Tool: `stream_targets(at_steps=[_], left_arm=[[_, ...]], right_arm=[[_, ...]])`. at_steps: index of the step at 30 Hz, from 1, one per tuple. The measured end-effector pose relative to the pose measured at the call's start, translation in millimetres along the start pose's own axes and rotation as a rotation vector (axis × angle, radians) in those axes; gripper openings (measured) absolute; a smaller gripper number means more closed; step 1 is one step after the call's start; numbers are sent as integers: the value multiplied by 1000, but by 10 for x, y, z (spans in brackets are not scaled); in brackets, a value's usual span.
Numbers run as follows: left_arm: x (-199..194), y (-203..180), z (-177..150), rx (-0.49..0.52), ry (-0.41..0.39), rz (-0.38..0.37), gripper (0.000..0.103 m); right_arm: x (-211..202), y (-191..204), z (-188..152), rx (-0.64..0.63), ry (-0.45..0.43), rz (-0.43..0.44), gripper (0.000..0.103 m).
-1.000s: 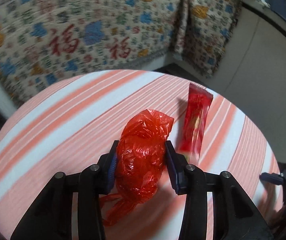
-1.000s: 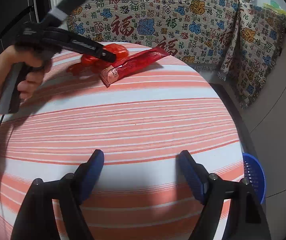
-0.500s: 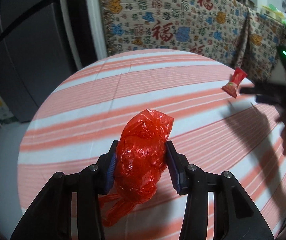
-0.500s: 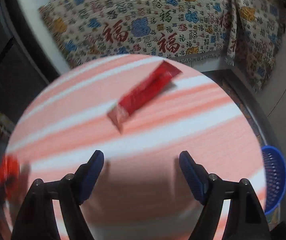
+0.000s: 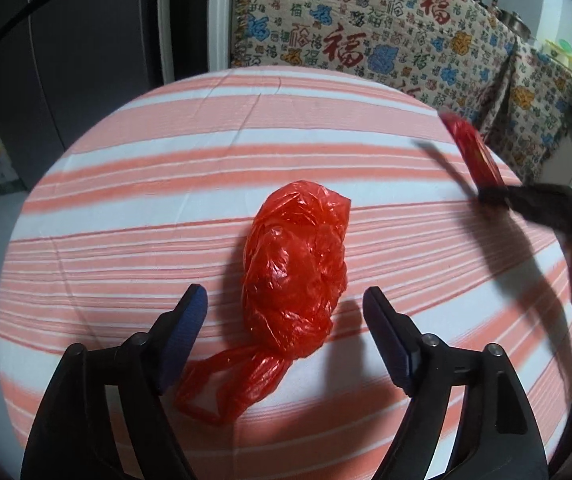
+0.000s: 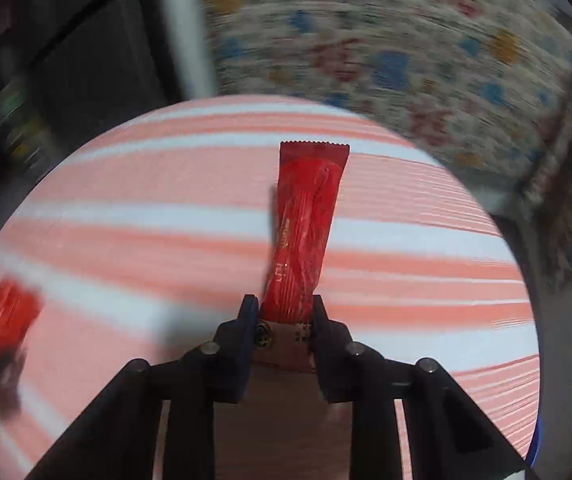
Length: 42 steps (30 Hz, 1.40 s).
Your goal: Collect trash
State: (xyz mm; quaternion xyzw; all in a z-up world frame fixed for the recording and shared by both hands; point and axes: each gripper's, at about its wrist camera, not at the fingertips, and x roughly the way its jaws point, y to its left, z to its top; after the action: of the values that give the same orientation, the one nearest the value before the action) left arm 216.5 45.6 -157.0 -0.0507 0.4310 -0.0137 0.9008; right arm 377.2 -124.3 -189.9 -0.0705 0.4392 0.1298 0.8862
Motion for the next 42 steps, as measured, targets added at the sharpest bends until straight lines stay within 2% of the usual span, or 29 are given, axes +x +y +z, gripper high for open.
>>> stream_targets(at_steps=[3,5,6,7,8,9,10,12,15,35,37,40,42], left_arm=[[-7,-51,-69,29,18,21,97],[0,-82,-90,43,32,47,99],[14,-88,-99,50,41,64,100],[16,-95,-119,59,48,80,101],[27,-104,-119,61,51,86,103],[31,-97,-116,57,52,85,103],[33,-88,-116,57,51,84,103],[38,-76,-119,56,50,80,103],[41,-70,-114,58,49,78,103],[50,-55,-109,60,48,75,103],[38,-41,-108,76,52,58,103],[-42,57,-143,127,55,-26,102],[-130,162,-156,140,54,-76,102]], right_arm=[[-257,337,-326,-149,35,133,26],[-410,477,-544,-176,42,133,29],[-453,503,-622,-165,39,121,45],[-484,509,-689,-144,33,115,67],[-506,485,-735,-127,22,104,75],[-525,476,-784,-111,0,77,79],[-522,467,-821,-100,-11,53,79],[-435,430,-844,-75,19,40,81],[-361,461,-859,-76,-12,0,89],[-329,413,-894,-65,-21,6,91],[-330,409,-894,-66,-20,6,91],[-339,382,-924,-72,-15,11,91],[-358,372,-947,-90,21,23,91]])
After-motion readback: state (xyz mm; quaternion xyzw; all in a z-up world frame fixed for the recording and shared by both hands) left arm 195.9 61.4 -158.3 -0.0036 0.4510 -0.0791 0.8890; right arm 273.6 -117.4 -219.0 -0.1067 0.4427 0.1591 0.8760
